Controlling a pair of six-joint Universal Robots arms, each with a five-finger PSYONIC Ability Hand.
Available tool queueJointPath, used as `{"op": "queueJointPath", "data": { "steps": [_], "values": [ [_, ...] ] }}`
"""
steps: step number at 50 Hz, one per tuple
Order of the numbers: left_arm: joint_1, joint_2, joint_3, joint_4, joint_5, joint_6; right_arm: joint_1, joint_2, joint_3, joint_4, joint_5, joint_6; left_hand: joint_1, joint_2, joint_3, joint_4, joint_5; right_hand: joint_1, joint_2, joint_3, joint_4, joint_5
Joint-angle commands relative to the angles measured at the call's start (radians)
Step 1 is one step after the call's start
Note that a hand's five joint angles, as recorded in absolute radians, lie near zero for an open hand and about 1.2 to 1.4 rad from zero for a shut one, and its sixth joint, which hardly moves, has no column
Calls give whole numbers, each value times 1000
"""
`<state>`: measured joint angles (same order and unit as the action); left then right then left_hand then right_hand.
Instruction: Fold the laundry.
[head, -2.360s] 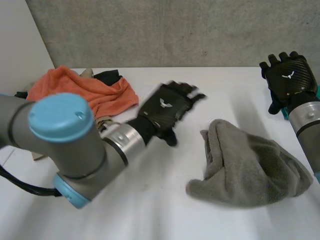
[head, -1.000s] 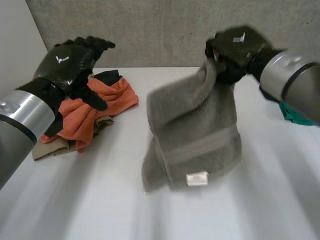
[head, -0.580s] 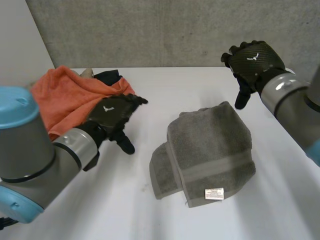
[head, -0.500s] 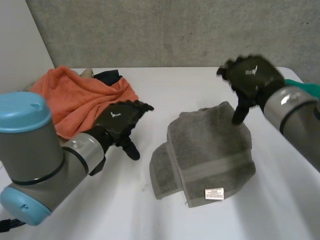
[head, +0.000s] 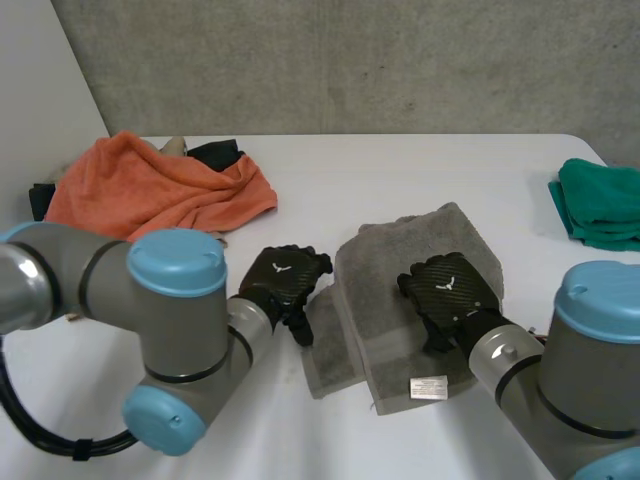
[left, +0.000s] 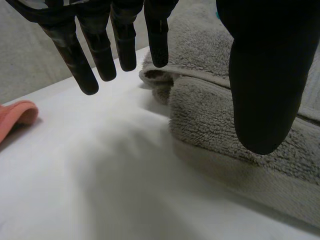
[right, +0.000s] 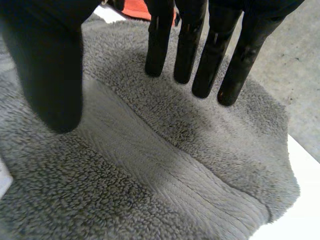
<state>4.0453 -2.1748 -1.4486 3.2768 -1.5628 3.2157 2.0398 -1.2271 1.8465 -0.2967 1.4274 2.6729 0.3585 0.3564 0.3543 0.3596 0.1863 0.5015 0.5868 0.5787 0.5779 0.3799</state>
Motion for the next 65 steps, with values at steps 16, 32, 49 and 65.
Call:
{"op": "queueJointPath", "data": {
  "steps": [16, 32, 49, 65],
  "values": [
    [-40, -152, 152, 0, -34, 1, -59, -52, -38, 2, 33, -13, 163, 165, 167, 162, 161, 895, 809, 818, 818, 842],
    [-62, -94, 94, 0, -124, -5, -86, -55, -42, 145, -16, 143, 184, 186, 188, 183, 182, 15, -70, -62, -61, -38],
    [-68, -37, 28, 0, -137, -11, -52, 139, -181, 136, -33, 217, 152, 154, 156, 150, 149, 440, 355, 363, 364, 387],
    [-80, -40, 36, 0, -135, -11, -70, -112, -138, 139, -65, 222, 20, 22, 24, 18, 17, 895, 809, 818, 818, 842]
  ]
}}
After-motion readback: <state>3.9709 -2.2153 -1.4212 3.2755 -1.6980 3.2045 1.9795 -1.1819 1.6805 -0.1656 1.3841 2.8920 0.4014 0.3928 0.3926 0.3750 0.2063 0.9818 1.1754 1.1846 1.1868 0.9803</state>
